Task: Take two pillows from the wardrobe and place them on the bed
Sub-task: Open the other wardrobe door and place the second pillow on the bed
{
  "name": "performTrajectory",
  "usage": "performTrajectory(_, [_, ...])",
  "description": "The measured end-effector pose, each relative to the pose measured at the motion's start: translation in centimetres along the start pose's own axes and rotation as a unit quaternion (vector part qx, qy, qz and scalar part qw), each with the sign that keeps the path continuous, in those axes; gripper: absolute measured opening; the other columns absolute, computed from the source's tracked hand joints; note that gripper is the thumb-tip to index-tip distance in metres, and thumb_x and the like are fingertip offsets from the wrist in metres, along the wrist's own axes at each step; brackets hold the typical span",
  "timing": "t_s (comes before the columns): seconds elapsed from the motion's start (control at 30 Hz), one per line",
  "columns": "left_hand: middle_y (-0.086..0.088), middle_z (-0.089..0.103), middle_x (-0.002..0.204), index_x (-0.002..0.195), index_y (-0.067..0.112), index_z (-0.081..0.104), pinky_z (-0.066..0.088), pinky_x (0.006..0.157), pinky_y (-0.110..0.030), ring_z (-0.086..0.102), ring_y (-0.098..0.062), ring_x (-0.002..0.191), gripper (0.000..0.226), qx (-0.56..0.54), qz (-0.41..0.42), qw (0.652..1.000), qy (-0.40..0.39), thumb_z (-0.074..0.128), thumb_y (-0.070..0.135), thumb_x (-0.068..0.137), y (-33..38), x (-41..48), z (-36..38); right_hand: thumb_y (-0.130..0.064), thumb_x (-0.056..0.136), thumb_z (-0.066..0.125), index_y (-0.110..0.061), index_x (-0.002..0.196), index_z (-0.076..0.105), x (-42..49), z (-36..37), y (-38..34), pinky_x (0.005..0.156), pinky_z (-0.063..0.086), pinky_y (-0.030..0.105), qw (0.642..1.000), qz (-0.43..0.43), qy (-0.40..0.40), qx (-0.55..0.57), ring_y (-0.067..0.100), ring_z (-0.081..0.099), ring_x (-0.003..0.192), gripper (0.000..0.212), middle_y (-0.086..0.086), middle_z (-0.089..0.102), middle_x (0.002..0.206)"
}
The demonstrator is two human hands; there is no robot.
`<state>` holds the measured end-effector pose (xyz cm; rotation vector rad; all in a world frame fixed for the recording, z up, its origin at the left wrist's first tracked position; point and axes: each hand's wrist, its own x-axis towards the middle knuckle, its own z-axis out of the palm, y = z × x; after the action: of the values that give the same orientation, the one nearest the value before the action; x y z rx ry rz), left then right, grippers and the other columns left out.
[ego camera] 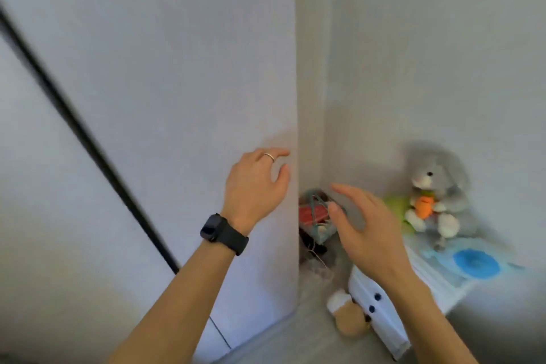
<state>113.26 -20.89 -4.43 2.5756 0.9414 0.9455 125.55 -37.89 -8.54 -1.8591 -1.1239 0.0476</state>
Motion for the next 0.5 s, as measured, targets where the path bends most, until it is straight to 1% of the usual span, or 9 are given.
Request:
performTrajectory(0.07, [0.007, 0.065, 0.127, 0.125, 0.030, 0.064, 0.050, 0.094, -0.039, 0.057, -0.019, 0.118, 0.030, 0.016, -0.055, 0.996, 0.074, 0.055, 0.033, 0.096, -2.7, 0.5, -3.0, -0.043, 0.090, 0.055, -0.032, 0.125, 0.065, 3.5, 3.0, -2.2, 0.100, 0.035, 0.021, 0.998, -0.057, -0.035, 0.013, 0.017, 0.053, 0.123, 0.038, -0.010, 0.062, 0.128])
performTrajectory(0.13, [0.009, 0.065, 0.125, 0.123, 0.031, 0.065, 0.051, 0.090, -0.038, 0.057, -0.018, 0.116, 0.029, 0.040, -0.099, 0.985, 0.136, 0.056, 0.031, 0.095, -4.6, -0.1, -5.7, -0.043, 0.091, 0.054, -0.031, 0.128, 0.064, 5.9, 5.8, -4.3, 0.104, 0.030, 0.019, 0.991, -0.117, -0.067, 0.025, 0.018, 0.050, 0.128, 0.040, -0.008, 0.059, 0.136])
performTrajectory(0.2, [0.011, 0.064, 0.123, 0.123, 0.032, 0.064, 0.051, 0.087, -0.035, 0.056, -0.016, 0.115, 0.029, 0.062, -0.127, 0.972, 0.189, 0.057, 0.029, 0.095, -5.8, -1.2, -8.4, -0.042, 0.092, 0.054, -0.029, 0.130, 0.062, 7.7, 8.1, -6.6, 0.106, 0.026, 0.018, 0.978, -0.189, -0.079, 0.026, 0.020, 0.046, 0.131, 0.040, -0.005, 0.055, 0.141])
performTrajectory(0.23, [0.012, 0.063, 0.123, 0.123, 0.033, 0.063, 0.051, 0.086, -0.033, 0.055, -0.014, 0.115, 0.030, 0.070, -0.145, 0.963, 0.216, 0.057, 0.029, 0.094, -6.3, -1.8, -9.6, -0.041, 0.093, 0.053, -0.029, 0.130, 0.061, 8.5, 9.1, -7.8, 0.106, 0.026, 0.019, 0.971, -0.222, -0.085, 0.028, 0.021, 0.043, 0.132, 0.040, -0.005, 0.053, 0.143])
performTrajectory(0.33, [0.010, 0.058, 0.126, 0.128, 0.032, 0.058, 0.045, 0.087, -0.026, 0.050, -0.013, 0.118, 0.036, 0.087, -0.211, 0.926, 0.301, 0.059, 0.028, 0.093, -7.5, -3.1, -12.7, -0.037, 0.095, 0.053, -0.025, 0.133, 0.060, 10.2, 11.4, -11.2, 0.107, 0.028, 0.025, 0.948, -0.302, -0.089, 0.040, 0.022, 0.034, 0.138, 0.040, -0.004, 0.047, 0.148])
performTrajectory(0.4, [0.005, 0.053, 0.133, 0.134, 0.027, 0.053, 0.041, 0.094, -0.025, 0.047, -0.016, 0.123, 0.044, 0.086, -0.251, 0.897, 0.353, 0.063, 0.027, 0.091, -8.2, -3.6, -14.1, -0.036, 0.093, 0.054, -0.020, 0.133, 0.060, 11.0, 12.5, -13.2, 0.112, 0.033, 0.034, 0.929, -0.361, -0.072, 0.045, 0.029, 0.034, 0.140, 0.044, 0.002, 0.046, 0.150])
performTrajectory(0.47, [0.000, 0.043, 0.144, 0.137, 0.024, 0.048, 0.040, 0.104, -0.032, 0.040, -0.021, 0.133, 0.053, 0.079, -0.298, 0.867, 0.392, 0.066, 0.033, 0.089, -8.6, -3.7, -15.1, -0.034, 0.091, 0.057, -0.018, 0.134, 0.061, 11.6, 13.5, -15.0, 0.113, 0.035, 0.046, 0.907, -0.417, -0.048, 0.044, 0.035, 0.032, 0.143, 0.046, 0.008, 0.044, 0.152])
performTrajectory(0.5, [-0.002, 0.036, 0.151, 0.138, 0.024, 0.047, 0.038, 0.109, -0.035, 0.032, -0.024, 0.141, 0.055, 0.086, -0.321, 0.853, 0.403, 0.067, 0.038, 0.088, -8.7, -3.6, -15.5, -0.034, 0.090, 0.058, -0.019, 0.135, 0.060, 12.0, 13.8, -16.0, 0.113, 0.033, 0.050, 0.896, -0.442, -0.032, 0.037, 0.037, 0.030, 0.145, 0.047, 0.009, 0.041, 0.154])
